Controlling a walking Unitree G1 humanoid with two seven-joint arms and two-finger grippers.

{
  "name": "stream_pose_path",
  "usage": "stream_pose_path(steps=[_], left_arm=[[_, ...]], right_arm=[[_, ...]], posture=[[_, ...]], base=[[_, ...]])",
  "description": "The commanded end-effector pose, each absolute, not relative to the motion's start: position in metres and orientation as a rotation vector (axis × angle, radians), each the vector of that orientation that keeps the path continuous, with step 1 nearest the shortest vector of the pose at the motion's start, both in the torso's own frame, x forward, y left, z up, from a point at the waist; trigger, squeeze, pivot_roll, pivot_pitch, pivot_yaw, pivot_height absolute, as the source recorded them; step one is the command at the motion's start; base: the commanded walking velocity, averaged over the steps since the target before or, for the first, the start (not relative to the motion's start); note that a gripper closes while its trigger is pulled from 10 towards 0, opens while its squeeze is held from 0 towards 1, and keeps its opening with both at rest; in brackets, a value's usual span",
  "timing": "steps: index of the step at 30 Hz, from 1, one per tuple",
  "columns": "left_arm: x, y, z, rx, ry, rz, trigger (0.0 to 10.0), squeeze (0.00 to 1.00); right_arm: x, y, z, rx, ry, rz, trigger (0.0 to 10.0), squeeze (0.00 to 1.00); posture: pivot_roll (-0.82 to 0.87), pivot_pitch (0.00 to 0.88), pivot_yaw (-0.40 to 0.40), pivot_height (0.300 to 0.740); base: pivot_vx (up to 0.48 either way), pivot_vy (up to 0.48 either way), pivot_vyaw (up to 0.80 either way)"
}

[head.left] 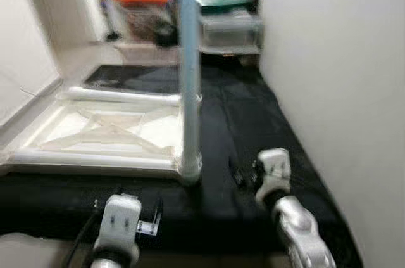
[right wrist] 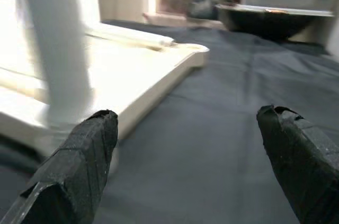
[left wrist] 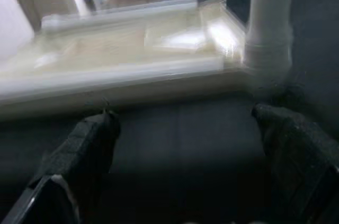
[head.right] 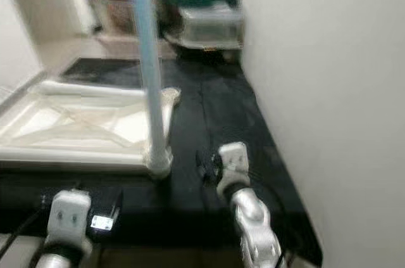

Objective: Building children table

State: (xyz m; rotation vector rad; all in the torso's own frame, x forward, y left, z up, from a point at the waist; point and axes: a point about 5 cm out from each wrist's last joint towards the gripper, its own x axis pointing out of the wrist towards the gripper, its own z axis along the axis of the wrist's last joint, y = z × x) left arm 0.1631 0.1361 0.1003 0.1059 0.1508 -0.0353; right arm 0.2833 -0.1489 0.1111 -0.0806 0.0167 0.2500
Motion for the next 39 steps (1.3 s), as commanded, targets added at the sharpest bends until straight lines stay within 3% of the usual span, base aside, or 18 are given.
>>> stream_pose_path(steps=[1,13,20,21,22,23,34,35,37,39], left_arm=[[0.171,0.136,0.108,0.128,0.107,-0.044,10.0,0.0],[0.171,0.137,0.11,0.136,0.093,-0.037,10.0,0.0],[0.178,0.148,0.117,0.16,0.055,0.042,10.0,0.0],[0.179,0.15,0.118,0.161,0.051,0.048,10.0,0.0],[0.18,0.15,0.118,0.161,0.049,0.049,10.0,0.0],[0.18,0.15,0.118,0.16,0.049,0.05,10.0,0.0],[0.176,0.143,0.112,0.127,0.078,0.007,10.0,0.0],[0.175,0.139,0.11,0.114,0.088,-0.018,10.0,0.0],[0.174,0.136,0.109,0.107,0.094,-0.034,10.0,0.0],[0.171,0.129,0.107,0.098,0.109,-0.079,10.0,0.0]], right_arm=[[0.282,-0.147,0.109,-0.07,0.033,0.251,10.0,0.0],[0.281,-0.141,0.108,-0.078,0.026,0.291,10.0,0.0],[0.287,-0.131,0.112,0.014,0.023,0.412,10.0,0.0],[0.289,-0.13,0.114,0.028,0.017,0.433,10.0,0.04],[0.292,-0.13,0.114,0.02,0.013,0.446,10.0,0.89],[0.293,-0.132,0.114,0.012,0.011,0.451,10.0,1.0],[0.299,-0.141,0.115,0.018,0.038,0.57,10.0,1.0],[0.301,-0.143,0.117,0.018,0.034,0.592,10.0,0.0],[0.303,-0.145,0.119,0.017,0.029,0.605,10.0,0.0],[0.322,-0.15,0.139,0.013,-0.024,0.667,10.0,0.0]], posture=[[0.05,0.0,0.007,0.74],[0.05,0.0,0.009,0.74],[0.05,0.0,0.01,0.74],[0.05,0.0,0.003,0.74],[0.05,0.0,0.004,0.74],[0.05,0.0,0.004,0.74],[0.06,0.0,0.005,0.74],[0.05,0.0,0.009,0.74],[0.05,0.0,0.009,0.74],[0.06,0.002,0.016,0.74]], base=[[0.0,0.0,0.0],[0.0,0.0,0.0],[0.0,0.0,0.0],[0.0,0.0,0.0],[0.0,0.0,0.0],[0.0,0.0,0.0],[0.0,0.0,0.0],[0.0,0.0,0.0],[0.0,0.0,0.0],[0.0,0.0,0.0]])
